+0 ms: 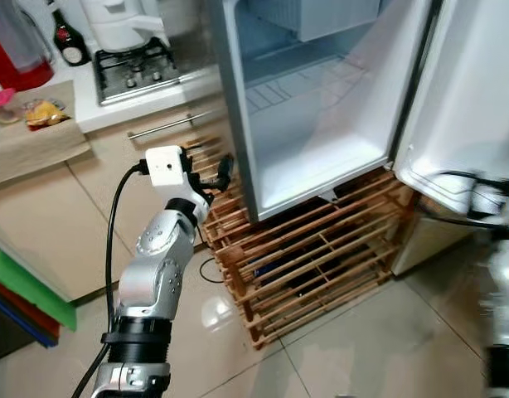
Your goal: Restocking fridge
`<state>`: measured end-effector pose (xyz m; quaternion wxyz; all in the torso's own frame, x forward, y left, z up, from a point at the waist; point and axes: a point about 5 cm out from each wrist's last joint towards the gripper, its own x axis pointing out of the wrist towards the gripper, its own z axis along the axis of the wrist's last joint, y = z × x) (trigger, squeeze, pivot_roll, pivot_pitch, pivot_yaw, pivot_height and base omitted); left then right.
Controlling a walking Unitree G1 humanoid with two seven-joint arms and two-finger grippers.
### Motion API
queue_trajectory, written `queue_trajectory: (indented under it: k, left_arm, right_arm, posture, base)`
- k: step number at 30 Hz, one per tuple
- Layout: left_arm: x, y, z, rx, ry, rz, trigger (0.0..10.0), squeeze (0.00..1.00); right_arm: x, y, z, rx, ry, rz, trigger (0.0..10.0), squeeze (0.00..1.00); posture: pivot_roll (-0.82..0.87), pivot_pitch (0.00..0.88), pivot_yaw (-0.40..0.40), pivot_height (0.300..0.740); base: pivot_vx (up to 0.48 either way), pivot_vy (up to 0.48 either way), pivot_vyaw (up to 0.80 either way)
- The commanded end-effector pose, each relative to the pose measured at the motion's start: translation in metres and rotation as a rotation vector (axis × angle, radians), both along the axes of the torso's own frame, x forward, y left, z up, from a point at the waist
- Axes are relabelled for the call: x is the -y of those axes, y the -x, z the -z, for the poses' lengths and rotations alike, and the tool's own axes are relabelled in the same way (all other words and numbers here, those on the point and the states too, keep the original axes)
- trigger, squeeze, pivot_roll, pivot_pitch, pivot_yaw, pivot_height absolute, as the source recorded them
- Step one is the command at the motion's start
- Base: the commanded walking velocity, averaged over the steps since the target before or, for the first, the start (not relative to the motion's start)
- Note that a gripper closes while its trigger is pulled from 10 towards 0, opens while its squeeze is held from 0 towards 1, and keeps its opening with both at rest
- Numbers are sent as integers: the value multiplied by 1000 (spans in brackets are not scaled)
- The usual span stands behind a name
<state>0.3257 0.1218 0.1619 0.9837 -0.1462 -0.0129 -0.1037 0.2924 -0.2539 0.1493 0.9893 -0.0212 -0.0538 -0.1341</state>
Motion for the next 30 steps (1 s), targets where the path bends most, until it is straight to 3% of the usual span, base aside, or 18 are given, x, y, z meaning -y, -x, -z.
queue_trajectory:
  k: [1, 5, 8, 9, 10, 13, 14, 17, 20, 24, 30]
  left_arm:
    - [-7, -2, -1, 10, -12, -27, 10000, 0]
    - [-8, -1, -5, 37, -26, -55, 10000, 0]
    - [-19, 4, -3, 34, -49, -87, 10000, 0]
    - [-19, 4, -3, 34, -49, -87, 10000, 0]
    - [-36, 10, 1, 20, -76, -124, 10000, 0]
    - [-47, 15, 6, 2, -102, -152, 10000, 0]
    - [-63, 22, 18, -43, -154, -207, 10000, 0]
    - [-78, 37, 41, -141, -222, -278, 10000, 0]
    - [-75, 46, 50, -170, -289, -273, 10000, 0]
    - [-71, 47, 44, -132, -336, -256, 10000, 0]
    - [-61, 34, 30, -66, -258, -245, 10000, 0]
  right_arm:
    - [-11, 0, -4, 13, -22, -45, 10000, 0]
    - [-57, 9, 20, -40, -27, -198, 10000, 0]
    - [-70, 14, 28, -63, -72, -230, 10000, 0]
    - [-70, 14, 28, -63, -72, -230, 10000, 0]
    - [-72, 16, 31, -83, -82, -237, 10000, 0]
    - [-71, 16, 33, -95, -73, -240, 10000, 0]
    - [-67, 16, 39, -117, -47, -242, 10000, 0]
    - [-57, 13, 44, -140, -43, -217, 10000, 0]
    - [-56, 10, 47, -158, -47, -225, 10000, 0]
    - [-62, 7, 47, -165, -43, -251, 10000, 0]
    - [-69, 6, 48, -156, -52, -261, 10000, 0]
  posture:
    - [-184, 0, 150, 740]
    - [-166, 0, 127, 740]
    - [-154, 0, 113, 740]
    - [-154, 0, 113, 740]
    - [-137, 0, 100, 740]
    - [-130, 0, 95, 740]
    - [-114, 0, 83, 740]
    - [-90, 0, 61, 740]
    - [-70, 0, 44, 740]
    - [-66, 0, 41, 740]
    - [-86, 0, 59, 740]
  base:
    - [0, 0, 0]
    - [0, 0, 0]
    - [0, 0, 171]
    - [0, 0, 513]
    - [0, 0, 575]
    - [0, 0, 575]
    - [0, 0, 575]
    - [0, 0, 571]
    - [0, 0, 569]
    - [0, 0, 569]
    - [0, 0, 575]
